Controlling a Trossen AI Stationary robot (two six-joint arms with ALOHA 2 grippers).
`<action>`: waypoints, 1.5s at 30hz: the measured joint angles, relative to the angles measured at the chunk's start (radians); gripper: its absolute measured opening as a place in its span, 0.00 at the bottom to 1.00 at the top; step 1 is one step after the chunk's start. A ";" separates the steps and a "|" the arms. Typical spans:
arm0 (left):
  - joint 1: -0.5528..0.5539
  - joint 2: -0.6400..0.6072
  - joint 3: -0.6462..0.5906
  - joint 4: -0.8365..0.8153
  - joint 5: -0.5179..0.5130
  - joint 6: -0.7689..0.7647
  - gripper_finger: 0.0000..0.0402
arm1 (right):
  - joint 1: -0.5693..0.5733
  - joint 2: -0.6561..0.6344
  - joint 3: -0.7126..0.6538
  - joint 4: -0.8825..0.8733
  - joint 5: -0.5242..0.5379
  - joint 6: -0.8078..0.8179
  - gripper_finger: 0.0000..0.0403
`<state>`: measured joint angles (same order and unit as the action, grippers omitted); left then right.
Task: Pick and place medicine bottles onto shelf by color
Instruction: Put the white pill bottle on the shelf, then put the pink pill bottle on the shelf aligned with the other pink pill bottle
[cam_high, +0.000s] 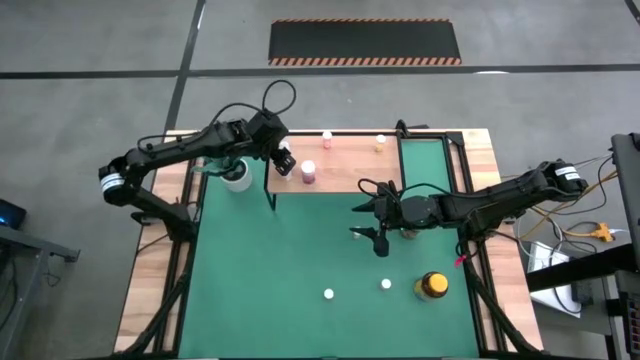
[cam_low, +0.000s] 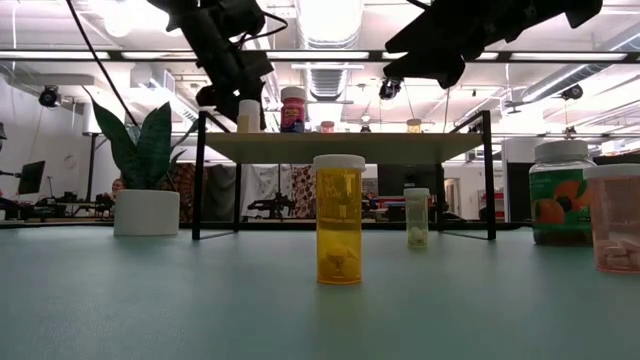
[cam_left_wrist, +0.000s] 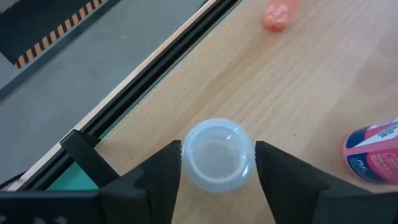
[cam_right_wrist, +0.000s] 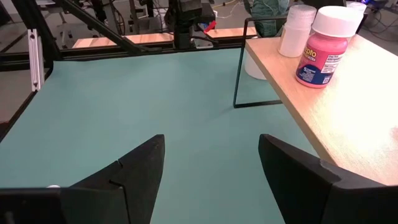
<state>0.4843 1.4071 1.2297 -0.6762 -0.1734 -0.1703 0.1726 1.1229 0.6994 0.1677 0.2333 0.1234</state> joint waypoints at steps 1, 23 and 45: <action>0.000 0.000 0.000 0.000 0.000 0.000 0.48 | 0.000 0.000 0.000 0.000 0.000 0.000 0.62; -0.103 -0.203 0.004 0.001 0.011 0.018 0.51 | 0.013 0.011 -0.001 -0.040 0.000 0.114 0.61; -0.803 -0.296 -0.312 0.566 -0.047 0.100 0.51 | 0.117 0.070 -0.001 -0.095 0.000 0.220 0.61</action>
<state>-0.3183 1.1110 0.9175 -0.1106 -0.2202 -0.0706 0.2898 1.1931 0.6987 0.0729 0.2332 0.3438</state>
